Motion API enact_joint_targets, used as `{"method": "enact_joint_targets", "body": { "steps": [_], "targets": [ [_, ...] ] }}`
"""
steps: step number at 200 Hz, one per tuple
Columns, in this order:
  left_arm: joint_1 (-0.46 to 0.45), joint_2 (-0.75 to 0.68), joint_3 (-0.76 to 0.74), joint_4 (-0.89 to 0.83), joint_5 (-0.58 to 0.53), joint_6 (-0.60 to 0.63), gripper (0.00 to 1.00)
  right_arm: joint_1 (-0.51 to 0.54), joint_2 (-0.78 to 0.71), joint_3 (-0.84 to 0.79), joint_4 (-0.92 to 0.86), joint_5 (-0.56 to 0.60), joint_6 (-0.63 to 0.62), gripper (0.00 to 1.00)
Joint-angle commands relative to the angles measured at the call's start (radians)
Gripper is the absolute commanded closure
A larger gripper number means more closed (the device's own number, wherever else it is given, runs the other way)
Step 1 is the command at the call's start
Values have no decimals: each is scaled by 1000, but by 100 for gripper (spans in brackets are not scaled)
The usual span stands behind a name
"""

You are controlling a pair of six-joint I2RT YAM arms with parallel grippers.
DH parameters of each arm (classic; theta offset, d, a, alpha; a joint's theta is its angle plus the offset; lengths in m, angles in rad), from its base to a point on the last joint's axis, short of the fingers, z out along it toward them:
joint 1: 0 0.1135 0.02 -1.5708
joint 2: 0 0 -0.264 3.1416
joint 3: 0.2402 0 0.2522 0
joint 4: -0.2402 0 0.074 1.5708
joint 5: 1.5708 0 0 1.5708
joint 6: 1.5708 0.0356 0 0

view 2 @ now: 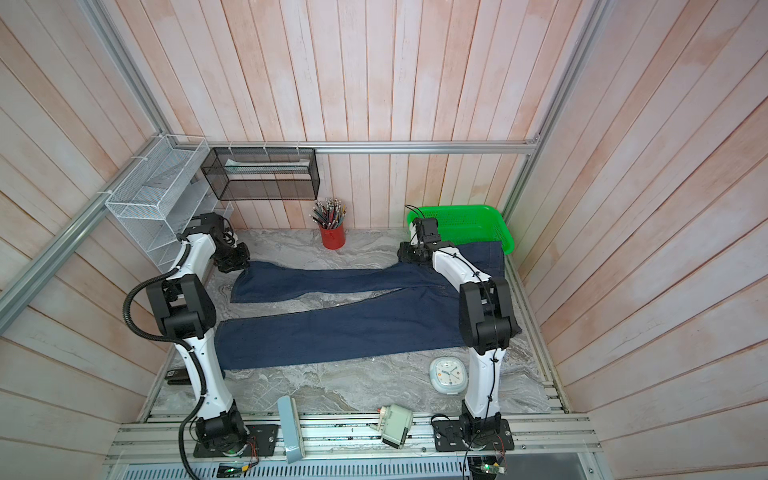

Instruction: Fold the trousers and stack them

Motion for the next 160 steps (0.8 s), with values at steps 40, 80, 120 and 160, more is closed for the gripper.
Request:
{"method": "enact_joint_targets", "body": {
  "steps": [40, 80, 120, 160],
  "targets": [
    [54, 169, 324, -94, 44, -23, 100, 7, 86, 133, -50, -3, 40, 44],
    [63, 303, 457, -113, 86, -45, 100, 79, 32, 127, -123, 18, -7, 44],
    [63, 313, 421, -78, 92, -42, 100, 142, -15, 20, -133, 26, -18, 45],
    [62, 319, 439, -67, 98, -42, 100, 147, 56, 21, -153, 31, -29, 51]
  ]
}}
